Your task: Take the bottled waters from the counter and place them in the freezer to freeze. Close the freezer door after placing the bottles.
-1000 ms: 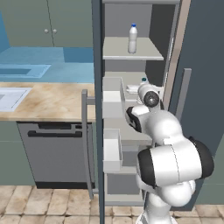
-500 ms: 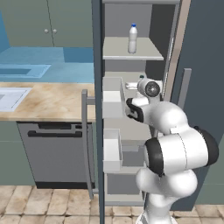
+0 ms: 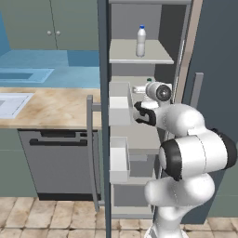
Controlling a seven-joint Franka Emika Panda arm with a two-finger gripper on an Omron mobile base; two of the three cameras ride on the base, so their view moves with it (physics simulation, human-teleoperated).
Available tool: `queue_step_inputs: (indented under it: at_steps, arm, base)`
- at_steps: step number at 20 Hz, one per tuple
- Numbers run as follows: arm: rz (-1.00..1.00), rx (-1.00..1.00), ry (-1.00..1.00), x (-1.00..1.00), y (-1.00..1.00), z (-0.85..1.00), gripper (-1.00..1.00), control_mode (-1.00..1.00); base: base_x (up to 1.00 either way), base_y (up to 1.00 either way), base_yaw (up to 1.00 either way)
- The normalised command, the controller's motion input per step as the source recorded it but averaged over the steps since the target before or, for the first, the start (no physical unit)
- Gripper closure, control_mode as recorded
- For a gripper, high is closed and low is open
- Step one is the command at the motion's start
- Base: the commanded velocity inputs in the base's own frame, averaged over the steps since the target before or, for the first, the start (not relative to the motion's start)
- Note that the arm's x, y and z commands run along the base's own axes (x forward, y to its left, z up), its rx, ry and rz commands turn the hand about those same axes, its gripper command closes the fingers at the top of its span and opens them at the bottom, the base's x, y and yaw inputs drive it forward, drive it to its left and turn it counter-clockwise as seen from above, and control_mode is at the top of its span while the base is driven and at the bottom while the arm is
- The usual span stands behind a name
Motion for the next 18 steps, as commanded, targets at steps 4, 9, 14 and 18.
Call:
queue_step_inputs:
  at_steps: [4, 9, 14, 18]
  arm:
    - [0.04, 0.0, -0.02, 0.11, -0.06, -0.07, 1.0, -1.0]
    - [0.03, 0.0, -0.07, 0.16, -0.07, -0.11, 1.0, -1.0]
    - [0.0, 0.0, -0.04, 0.1, -0.03, -0.14, 1.0, -1.0]
    - [0.0, 0.0, -0.02, 0.11, 0.0, -0.13, 1.0, -1.0]
  base:
    - [0.0, 0.0, 0.0]
    - [0.0, 0.0, 0.0]
    - [0.0, 0.0, 0.0]
    - [0.0, 0.0, 0.0]
